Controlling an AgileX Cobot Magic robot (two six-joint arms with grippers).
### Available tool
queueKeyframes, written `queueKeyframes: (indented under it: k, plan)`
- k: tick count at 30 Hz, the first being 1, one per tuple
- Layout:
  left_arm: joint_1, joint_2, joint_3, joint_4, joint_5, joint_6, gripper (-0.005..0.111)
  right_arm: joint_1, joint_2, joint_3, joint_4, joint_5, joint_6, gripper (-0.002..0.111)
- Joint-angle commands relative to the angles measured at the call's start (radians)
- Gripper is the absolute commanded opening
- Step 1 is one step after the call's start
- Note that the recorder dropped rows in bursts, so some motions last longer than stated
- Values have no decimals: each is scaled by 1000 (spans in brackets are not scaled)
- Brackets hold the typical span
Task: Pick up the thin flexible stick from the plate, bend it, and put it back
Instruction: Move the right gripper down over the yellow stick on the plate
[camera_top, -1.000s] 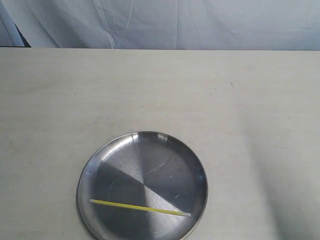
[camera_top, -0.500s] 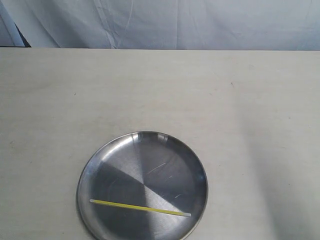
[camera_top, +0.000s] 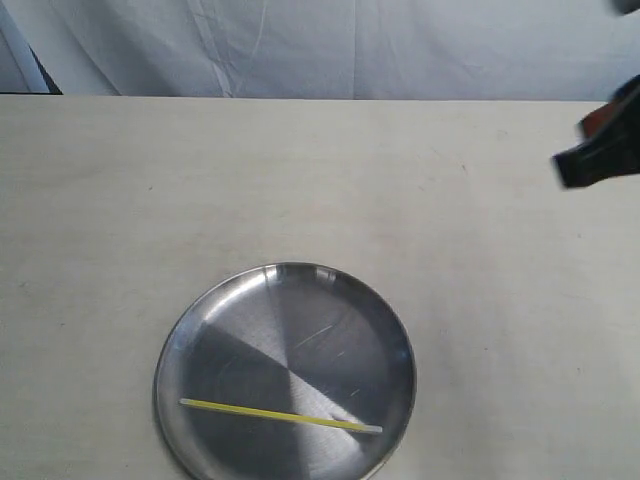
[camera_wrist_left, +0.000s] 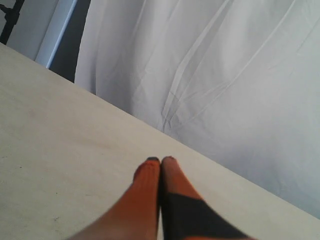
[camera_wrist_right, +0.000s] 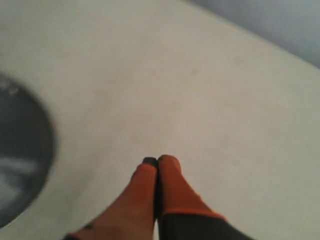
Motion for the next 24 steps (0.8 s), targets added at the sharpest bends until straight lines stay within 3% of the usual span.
queueKeyframes:
  k: [1,4,8,10,17,24]
  plan:
    - [1,-9,3,5,-10,2,0,185,214,-53,241,189,-282,1]
    - [1,-9,3,5,-10,2,0,310,352,-53,212,250,-282,11]
    - [1,-9,3,5,-10,2,0,442,488,-53,155,258,-277,38]
    - [1,-9,3,5,-10,2,0,491,537,-53,117,258,-244,46]
    - [1,-9,3,5,-10,2,0,596,644,-53,10,85,-93,42]
    - [1,-9,3,5,-10,2,0,625,713,-53,-3,-25,-43,42]
